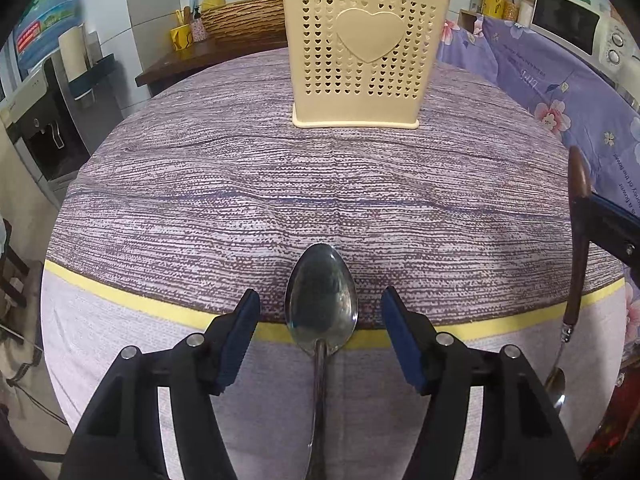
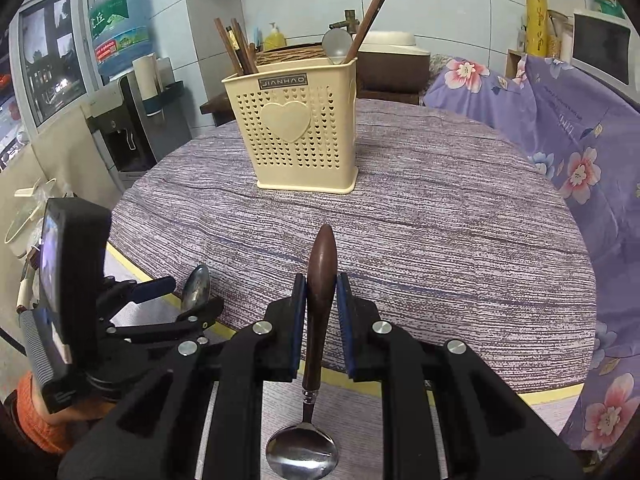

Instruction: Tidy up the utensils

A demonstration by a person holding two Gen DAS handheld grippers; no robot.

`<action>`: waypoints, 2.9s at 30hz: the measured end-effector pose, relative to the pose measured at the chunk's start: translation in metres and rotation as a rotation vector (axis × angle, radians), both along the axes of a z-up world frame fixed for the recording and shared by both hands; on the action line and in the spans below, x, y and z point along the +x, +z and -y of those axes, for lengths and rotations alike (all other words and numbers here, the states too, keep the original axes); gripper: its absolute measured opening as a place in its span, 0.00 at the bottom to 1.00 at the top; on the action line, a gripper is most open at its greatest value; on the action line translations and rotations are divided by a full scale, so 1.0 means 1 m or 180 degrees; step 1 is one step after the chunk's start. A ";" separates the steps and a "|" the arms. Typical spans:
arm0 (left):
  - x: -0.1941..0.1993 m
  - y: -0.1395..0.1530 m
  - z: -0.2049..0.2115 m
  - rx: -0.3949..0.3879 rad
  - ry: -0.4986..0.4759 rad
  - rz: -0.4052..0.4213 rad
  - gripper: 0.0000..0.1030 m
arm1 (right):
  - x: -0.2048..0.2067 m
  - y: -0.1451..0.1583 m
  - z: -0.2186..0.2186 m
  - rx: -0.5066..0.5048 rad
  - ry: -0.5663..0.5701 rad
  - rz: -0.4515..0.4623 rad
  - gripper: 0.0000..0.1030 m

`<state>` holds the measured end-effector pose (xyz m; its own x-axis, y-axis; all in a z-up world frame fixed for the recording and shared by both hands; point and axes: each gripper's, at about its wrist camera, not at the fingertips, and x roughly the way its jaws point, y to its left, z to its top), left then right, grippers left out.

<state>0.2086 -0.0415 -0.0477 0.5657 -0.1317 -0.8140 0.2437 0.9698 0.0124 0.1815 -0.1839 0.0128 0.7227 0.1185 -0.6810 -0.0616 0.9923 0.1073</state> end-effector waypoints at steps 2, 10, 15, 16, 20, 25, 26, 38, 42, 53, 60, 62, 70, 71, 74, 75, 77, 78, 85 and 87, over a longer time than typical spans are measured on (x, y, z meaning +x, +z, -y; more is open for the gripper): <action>0.002 -0.001 0.001 0.0018 0.0014 0.0015 0.60 | -0.001 0.000 0.001 0.0007 -0.0002 0.0007 0.16; 0.003 0.003 0.004 0.0039 -0.0026 0.0073 0.36 | -0.001 -0.003 0.002 0.0025 -0.0005 0.0008 0.16; -0.004 0.026 -0.002 -0.0112 -0.0022 0.0233 0.36 | -0.002 -0.001 0.003 0.0075 0.0009 0.0024 0.16; -0.006 0.034 -0.005 -0.0161 -0.0010 0.0291 0.36 | -0.003 0.000 0.004 0.0089 0.0011 0.0032 0.16; -0.013 0.066 -0.017 -0.0381 0.0019 0.0497 0.36 | -0.006 0.010 0.008 0.0143 0.0025 0.0111 0.16; -0.017 0.091 -0.022 -0.0458 0.0045 0.0726 0.36 | -0.010 0.029 0.011 0.0178 0.0052 0.0252 0.16; -0.016 0.094 -0.023 -0.0475 0.0051 0.0748 0.36 | -0.010 0.031 0.011 0.0187 0.0055 0.0271 0.16; -0.005 0.099 -0.022 -0.0528 0.0060 0.0837 0.36 | 0.001 0.046 0.012 0.0330 0.0169 0.0318 0.15; 0.001 0.109 -0.021 -0.0564 0.0028 0.0888 0.36 | 0.010 0.058 0.012 0.0367 0.0209 0.0389 0.15; 0.060 0.209 -0.014 -0.0801 -0.0023 0.1350 0.36 | 0.077 0.158 0.016 0.0394 0.0313 0.0863 0.01; 0.107 0.240 -0.007 -0.0876 0.0061 0.1440 0.36 | 0.117 0.173 0.021 0.0380 0.0198 0.0893 0.01; 0.107 0.229 -0.011 -0.0866 0.0069 0.1420 0.36 | 0.119 0.152 0.022 0.0363 0.0185 0.0842 0.03; 0.106 0.201 -0.046 -0.0819 0.0221 0.1286 0.36 | 0.139 0.060 -0.032 0.0321 0.1081 0.0184 0.43; 0.105 0.201 -0.052 -0.0810 0.0249 0.1285 0.36 | 0.142 0.050 -0.046 0.0271 0.1295 0.0089 0.43; 0.099 0.194 -0.067 -0.0767 0.0303 0.1258 0.36 | 0.150 0.025 -0.073 0.0094 0.1620 -0.0102 0.43; 0.097 0.190 -0.073 -0.0749 0.0323 0.1243 0.36 | 0.153 0.018 -0.079 0.0066 0.1701 -0.0160 0.43; 0.095 0.186 -0.080 -0.0720 0.0363 0.1224 0.36 | 0.163 0.003 -0.091 0.0013 0.1866 -0.0287 0.43; 0.093 0.183 -0.086 -0.0703 0.0389 0.1212 0.36 | 0.167 -0.004 -0.096 -0.0026 0.1944 -0.0336 0.43; 0.090 0.167 -0.103 -0.0677 0.0401 0.1124 0.36 | 0.189 -0.034 -0.117 -0.0351 0.2270 -0.0549 0.31; 0.090 0.164 -0.103 -0.0679 0.0376 0.1109 0.36 | 0.194 -0.040 -0.123 -0.0464 0.2352 -0.0628 0.29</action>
<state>0.2986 0.0615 0.1159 0.8234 -0.1944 -0.5331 0.1475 0.9805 -0.1297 0.3752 -0.0609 -0.0271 0.3548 0.4215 -0.8346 -0.7058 0.7061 0.0565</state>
